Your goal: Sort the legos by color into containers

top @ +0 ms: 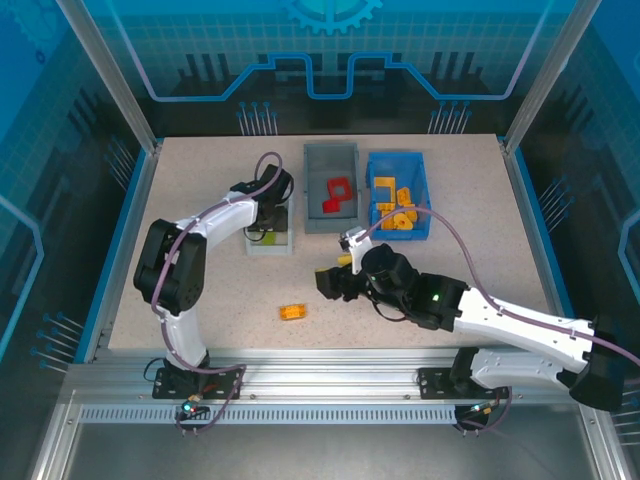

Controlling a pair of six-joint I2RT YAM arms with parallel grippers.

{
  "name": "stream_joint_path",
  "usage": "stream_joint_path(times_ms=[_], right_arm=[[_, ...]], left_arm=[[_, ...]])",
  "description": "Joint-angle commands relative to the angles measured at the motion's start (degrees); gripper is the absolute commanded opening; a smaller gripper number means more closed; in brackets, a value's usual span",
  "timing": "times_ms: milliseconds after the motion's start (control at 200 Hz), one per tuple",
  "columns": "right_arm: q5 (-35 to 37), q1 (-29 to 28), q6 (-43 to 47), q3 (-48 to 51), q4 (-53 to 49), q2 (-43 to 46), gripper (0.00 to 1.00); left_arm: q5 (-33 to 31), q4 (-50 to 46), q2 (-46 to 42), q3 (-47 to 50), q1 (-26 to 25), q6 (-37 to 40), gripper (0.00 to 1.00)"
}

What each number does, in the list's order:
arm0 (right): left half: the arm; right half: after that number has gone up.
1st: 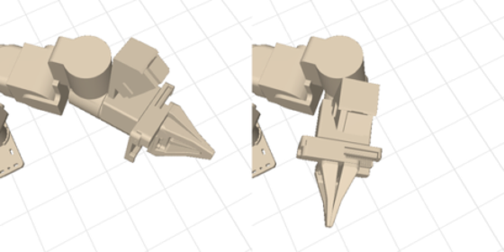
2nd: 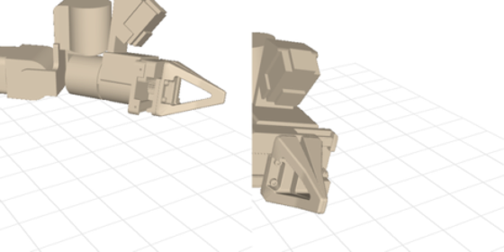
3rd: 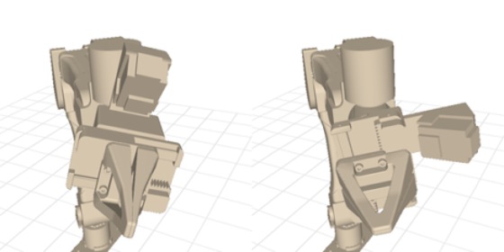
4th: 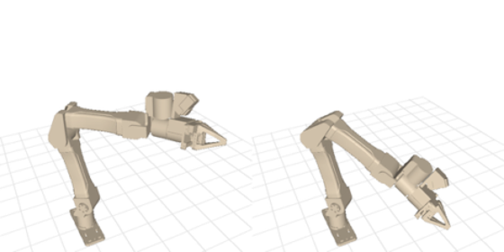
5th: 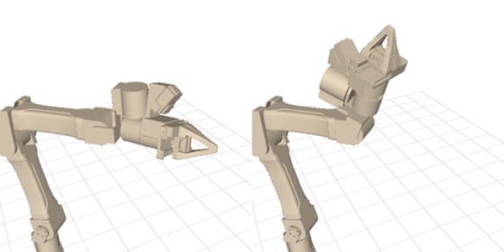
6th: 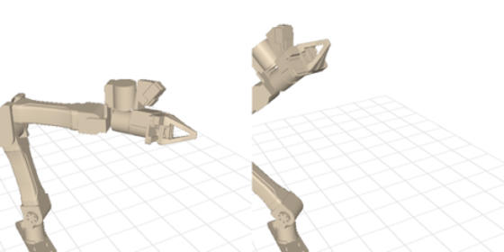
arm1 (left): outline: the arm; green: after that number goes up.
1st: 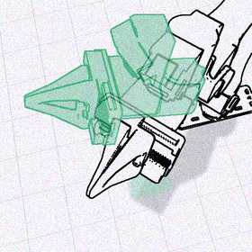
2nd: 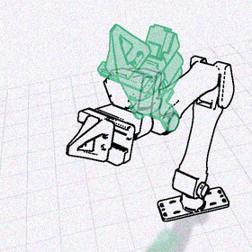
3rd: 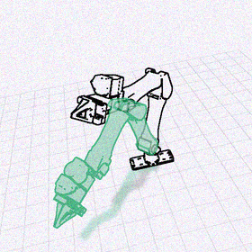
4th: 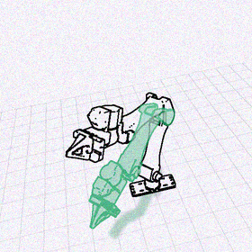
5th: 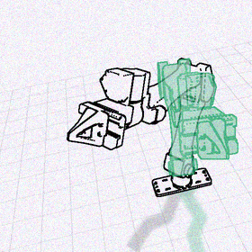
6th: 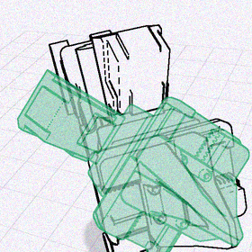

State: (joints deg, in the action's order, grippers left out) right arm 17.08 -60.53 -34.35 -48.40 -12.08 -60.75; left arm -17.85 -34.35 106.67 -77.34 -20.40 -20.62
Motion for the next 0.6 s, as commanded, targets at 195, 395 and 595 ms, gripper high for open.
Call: stream_joint_path(times_ms=[195,395,595], right_arm=[[11.66,3.02,-18.22,-1.67,-21.68,-1.81,0.61],[7.46,4.33,-25.95,-2.93,-25.27,-8.3,0.61],[6.5,6.18,-29.76,-11.05,-31.31,-20.22,0.61]], left_arm=[[1.77,-2.64,-15.62,1.27,-1.44,-2.14,0.55],[4.17,-0.74,-32.15,11.57,-12.35,-6.15,0.57],[3.33,2.44,-46.9,25.4,-25.52,-17.35,0.59]])
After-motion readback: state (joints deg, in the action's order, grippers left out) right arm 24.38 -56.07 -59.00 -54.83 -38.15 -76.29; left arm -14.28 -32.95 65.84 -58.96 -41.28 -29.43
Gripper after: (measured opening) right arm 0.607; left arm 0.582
